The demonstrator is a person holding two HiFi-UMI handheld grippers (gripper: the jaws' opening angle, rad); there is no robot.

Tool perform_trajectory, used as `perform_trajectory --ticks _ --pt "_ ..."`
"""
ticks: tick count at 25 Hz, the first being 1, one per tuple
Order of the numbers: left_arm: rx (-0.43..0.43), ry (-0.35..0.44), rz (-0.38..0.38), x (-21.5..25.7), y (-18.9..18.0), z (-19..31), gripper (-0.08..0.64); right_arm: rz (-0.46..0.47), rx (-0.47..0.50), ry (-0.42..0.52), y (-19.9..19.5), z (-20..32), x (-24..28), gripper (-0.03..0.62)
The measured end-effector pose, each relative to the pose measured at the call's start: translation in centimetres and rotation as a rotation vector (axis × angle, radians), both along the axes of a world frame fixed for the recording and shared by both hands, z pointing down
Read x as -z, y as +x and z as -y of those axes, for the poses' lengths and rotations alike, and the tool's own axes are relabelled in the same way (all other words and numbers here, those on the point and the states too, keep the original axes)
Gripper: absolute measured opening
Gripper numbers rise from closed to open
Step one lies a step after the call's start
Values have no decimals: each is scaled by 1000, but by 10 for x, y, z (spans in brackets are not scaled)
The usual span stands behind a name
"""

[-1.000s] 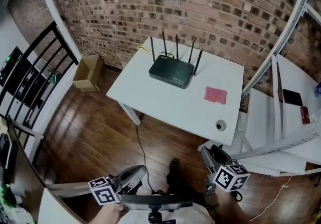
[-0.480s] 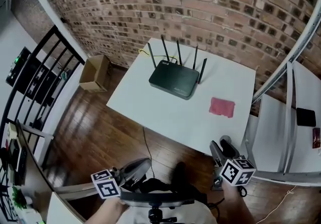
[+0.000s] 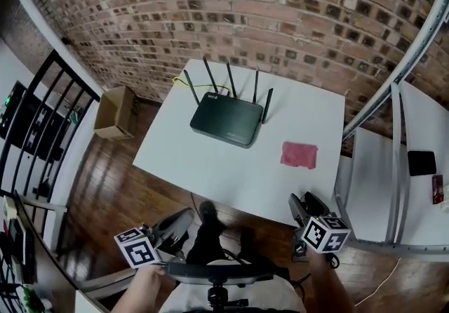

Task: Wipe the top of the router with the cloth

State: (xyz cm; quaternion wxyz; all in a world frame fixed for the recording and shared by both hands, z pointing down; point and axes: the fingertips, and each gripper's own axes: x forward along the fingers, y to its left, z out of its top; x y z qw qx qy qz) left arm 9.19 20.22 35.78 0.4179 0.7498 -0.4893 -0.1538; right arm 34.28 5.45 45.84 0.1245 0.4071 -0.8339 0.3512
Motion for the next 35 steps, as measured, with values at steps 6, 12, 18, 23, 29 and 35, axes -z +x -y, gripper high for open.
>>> perform_trajectory --ticks 6,12,18,23,29,35 --pt "-131 -2 73 -21 -42 67 6 -74 -113 -3 -16 43 -24 278" --pt "-297 16 102 -35 -96 137 6 -166 -192 -70 -61 73 -49 305" --pt "-462 21 87 -42 -130 180 8 -222 -318 -123 -90 90 -60 310" --pt "-606 79 120 -34 -130 196 9 -265 -367 -129 -94 90 -60 316" --pt "-639 48 127 -44 -115 206 9 -345 -371 -135 -63 114 -77 344" --pt "-513 -7 121 -41 -98 213 9 -389 -321 -110 -32 171 -100 380"
